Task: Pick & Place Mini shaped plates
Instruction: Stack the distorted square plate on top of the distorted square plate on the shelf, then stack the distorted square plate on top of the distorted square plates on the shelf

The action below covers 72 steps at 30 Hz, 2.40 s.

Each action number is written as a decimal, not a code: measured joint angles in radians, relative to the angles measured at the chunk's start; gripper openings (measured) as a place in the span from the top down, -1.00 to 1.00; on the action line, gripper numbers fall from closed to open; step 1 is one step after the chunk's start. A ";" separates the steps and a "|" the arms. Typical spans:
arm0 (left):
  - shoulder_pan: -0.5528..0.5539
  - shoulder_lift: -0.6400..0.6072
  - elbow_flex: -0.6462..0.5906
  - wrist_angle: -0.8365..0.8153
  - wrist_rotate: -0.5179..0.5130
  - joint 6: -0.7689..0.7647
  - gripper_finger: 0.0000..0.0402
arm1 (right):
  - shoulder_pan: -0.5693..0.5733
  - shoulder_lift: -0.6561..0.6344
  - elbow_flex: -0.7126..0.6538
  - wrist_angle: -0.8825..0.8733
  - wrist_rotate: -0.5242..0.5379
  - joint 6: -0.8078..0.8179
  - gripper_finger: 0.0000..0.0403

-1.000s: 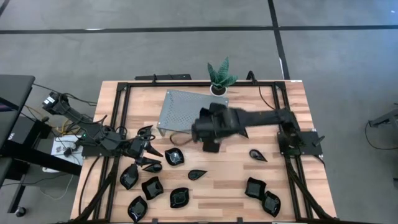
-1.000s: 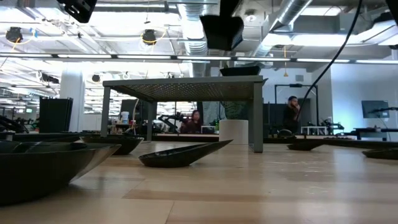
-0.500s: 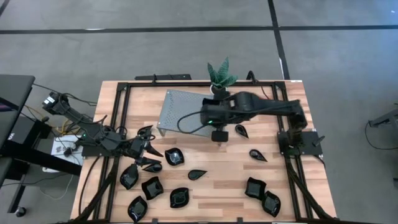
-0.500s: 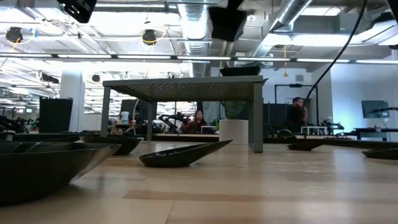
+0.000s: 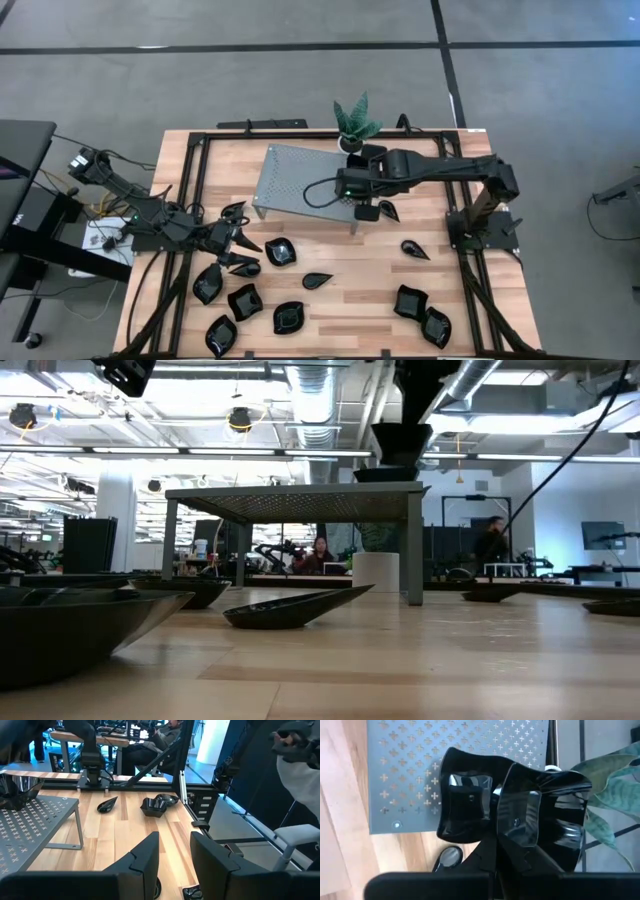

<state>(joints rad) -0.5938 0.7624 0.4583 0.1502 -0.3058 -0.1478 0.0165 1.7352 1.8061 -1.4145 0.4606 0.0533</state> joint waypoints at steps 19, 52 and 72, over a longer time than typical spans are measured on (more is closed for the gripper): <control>0.000 0.000 0.000 0.006 0.000 0.000 0.44 | -0.029 0.085 0.000 0.017 -0.124 0.072 0.99; 0.000 0.000 0.000 0.006 0.000 0.000 0.44 | -0.034 0.157 0.031 0.034 -0.159 -0.003 0.65; 0.000 0.000 0.000 0.007 0.000 0.000 0.44 | 0.252 0.139 0.280 -0.153 -0.213 0.380 0.65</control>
<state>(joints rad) -0.5938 0.7624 0.4580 0.1567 -0.3058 -0.1474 0.2685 1.8744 2.0857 -1.5677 0.2473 0.4336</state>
